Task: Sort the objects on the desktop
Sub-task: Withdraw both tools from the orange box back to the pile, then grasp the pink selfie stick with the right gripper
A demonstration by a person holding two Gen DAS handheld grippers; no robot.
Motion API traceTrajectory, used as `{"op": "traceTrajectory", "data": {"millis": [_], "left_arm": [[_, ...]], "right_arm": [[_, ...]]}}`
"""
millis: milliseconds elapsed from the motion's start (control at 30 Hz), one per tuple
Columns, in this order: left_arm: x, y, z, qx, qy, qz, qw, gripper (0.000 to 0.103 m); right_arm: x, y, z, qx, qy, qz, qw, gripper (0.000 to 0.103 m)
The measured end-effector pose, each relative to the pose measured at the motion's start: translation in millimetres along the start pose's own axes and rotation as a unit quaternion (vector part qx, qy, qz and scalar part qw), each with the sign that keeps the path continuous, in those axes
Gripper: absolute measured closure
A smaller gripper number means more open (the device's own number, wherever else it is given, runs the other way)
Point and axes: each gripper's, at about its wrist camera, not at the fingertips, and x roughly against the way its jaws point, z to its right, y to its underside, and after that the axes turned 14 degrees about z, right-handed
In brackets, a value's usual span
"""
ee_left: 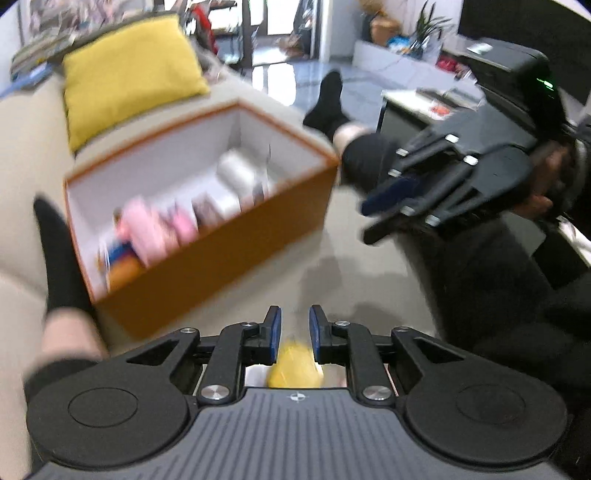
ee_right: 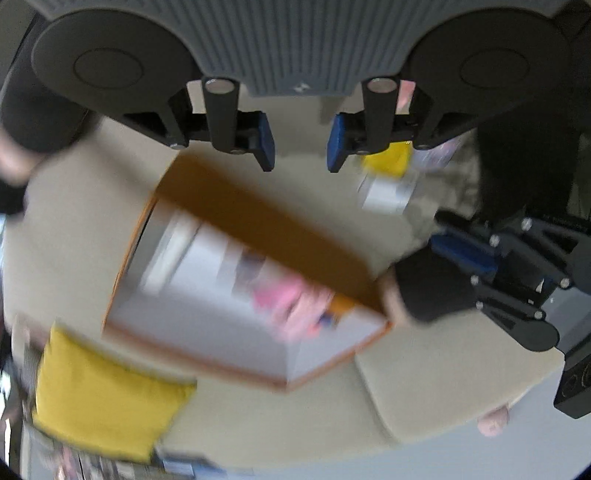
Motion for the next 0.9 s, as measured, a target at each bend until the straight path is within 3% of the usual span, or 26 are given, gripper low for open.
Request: {"op": "traceTrajectory", "data": {"millis": [200,400,633,800,900], "left_arm": [[2,51,30,0.025,0.014,-0.046,0.9985,0.075],[-11,85,54,0.018,-0.018,-0.078,0.9966,0.075],[-16,102,70,-0.001,-0.057,-0.101,0.9933,0.065],[-25,113,64,0.019,-0.071,-0.113,0.9909,0.065],[-29,115,60,0.03,-0.067,-0.112,0.991,0.059]], "right_arm": [[1,67,-18,-0.145,0.011,-0.066,0.987,0.064],[-18,103,-31,-0.216,0.016,-0.11,0.97,0.064],[-45,109,-55,-0.211,-0.02,-0.132,0.968,0.064],[-67,111,-65,-0.201,-0.004,-0.142,0.969,0.063],[-75,111,-72,-0.193,-0.005,-0.136,0.972,0.063]]}}
